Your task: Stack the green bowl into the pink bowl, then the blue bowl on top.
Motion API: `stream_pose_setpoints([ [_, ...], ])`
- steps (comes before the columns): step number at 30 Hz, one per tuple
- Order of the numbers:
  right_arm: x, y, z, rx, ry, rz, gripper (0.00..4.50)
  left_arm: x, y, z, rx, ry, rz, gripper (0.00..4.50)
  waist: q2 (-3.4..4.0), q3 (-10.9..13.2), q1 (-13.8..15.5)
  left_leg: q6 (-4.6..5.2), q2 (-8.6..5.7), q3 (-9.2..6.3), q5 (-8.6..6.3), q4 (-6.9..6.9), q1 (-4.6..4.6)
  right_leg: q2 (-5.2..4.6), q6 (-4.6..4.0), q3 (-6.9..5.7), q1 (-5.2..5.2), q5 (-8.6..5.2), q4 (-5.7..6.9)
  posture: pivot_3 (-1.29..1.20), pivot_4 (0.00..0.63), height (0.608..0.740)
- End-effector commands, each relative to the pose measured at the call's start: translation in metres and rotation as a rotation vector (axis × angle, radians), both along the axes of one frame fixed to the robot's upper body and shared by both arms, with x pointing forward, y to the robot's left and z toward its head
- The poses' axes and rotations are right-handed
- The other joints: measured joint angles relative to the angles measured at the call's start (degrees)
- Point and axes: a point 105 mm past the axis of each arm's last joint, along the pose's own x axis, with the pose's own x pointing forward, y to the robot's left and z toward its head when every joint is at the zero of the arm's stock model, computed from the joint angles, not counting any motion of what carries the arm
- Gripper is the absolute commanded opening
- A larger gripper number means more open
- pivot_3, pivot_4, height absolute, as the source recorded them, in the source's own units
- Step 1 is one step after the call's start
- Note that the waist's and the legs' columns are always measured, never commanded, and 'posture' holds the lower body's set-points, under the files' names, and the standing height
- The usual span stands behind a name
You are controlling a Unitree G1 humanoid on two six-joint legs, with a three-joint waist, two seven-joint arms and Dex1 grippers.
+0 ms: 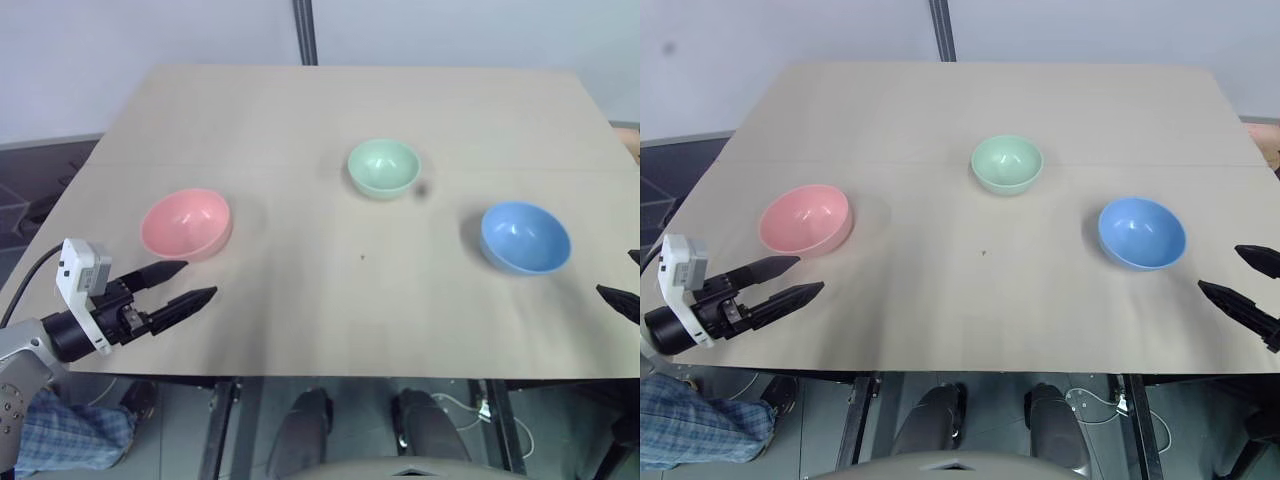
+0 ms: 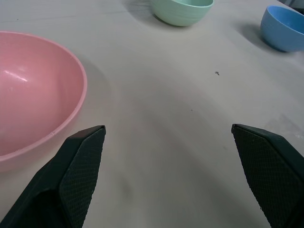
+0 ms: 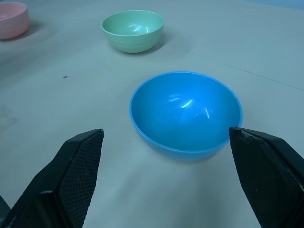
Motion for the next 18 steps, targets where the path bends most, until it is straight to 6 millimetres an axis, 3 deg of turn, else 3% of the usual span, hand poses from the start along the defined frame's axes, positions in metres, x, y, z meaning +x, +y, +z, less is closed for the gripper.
stream_pose_setpoints([
  [1, -0.0038, 0.0017, 0.0116, -0.039, -0.054, 0.015, 4.44, -0.0001, -0.0026, 0.0026, -0.002, -0.028, -0.018, 4.5, 0.0, 0.0, 0.0, 0.0, 0.0, 0.0, 0.0, 0.0, 0.0, 0.0, 0.0, 0.0, 0.0, 0.0, 0.0, 0.0, 0.15, 0.74],
  [18, -0.0045, 0.0005, 0.0127, -0.036, -0.05, 0.021, 4.44, 0.0014, -0.0003, -0.0006, -0.016, -0.027, -0.02, 4.5, 0.0, 0.0, 0.0, 0.0, 0.0, 0.0, 0.0, 0.0, 0.0, 0.0, 0.0, 0.0, 0.0, 0.0, 0.0, 0.0, 0.15, 0.74],
])
